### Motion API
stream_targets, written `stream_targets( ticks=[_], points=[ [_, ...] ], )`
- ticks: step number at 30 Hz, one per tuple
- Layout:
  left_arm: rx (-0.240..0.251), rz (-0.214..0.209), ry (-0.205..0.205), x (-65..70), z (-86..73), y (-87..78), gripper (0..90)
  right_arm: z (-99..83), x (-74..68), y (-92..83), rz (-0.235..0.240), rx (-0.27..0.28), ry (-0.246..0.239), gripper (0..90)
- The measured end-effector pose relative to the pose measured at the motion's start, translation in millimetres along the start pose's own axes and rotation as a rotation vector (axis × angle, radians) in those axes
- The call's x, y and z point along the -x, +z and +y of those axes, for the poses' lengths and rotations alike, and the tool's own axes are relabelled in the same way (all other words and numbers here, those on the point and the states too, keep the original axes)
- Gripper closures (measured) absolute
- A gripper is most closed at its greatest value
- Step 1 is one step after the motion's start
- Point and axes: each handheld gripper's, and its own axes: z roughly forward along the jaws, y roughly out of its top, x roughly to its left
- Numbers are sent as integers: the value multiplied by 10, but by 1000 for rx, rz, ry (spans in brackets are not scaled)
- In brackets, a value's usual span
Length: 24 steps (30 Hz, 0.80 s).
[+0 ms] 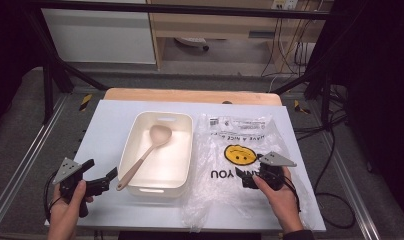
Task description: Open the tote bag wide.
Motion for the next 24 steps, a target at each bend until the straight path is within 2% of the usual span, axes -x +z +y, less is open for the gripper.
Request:
stream_targets(
  ticks=[9,11,13,15,16,19,22,23,24],
  points=[
    [-3,5,-7,2,-3,16,54,24,-28,-59,-10,16,2,54],
    [-5,8,-7,2,-3,17,51,36,-39,-95,-12,3,11,47],
    [-6,10,-10,1,-5,12,49,55,-40,-198,-32,-14,22,43],
    [-6,10,-11,1,-5,10,48,60,-39,-226,-22,-10,26,46],
    [-7,9,-13,0,-6,10,48,81,-46,-299,-26,2,17,47],
    [-9,14,-15,-5,-4,16,48,99,-38,-371,-40,11,11,46],
    [-10,14,-13,-2,-3,13,49,126,35,-539,-50,11,43,50],
    [-10,14,-13,-2,-3,13,48,126,35,-539,-50,11,43,50],
    [-8,13,-13,0,-3,13,49,141,84,-645,-64,26,48,53]
  ],
)
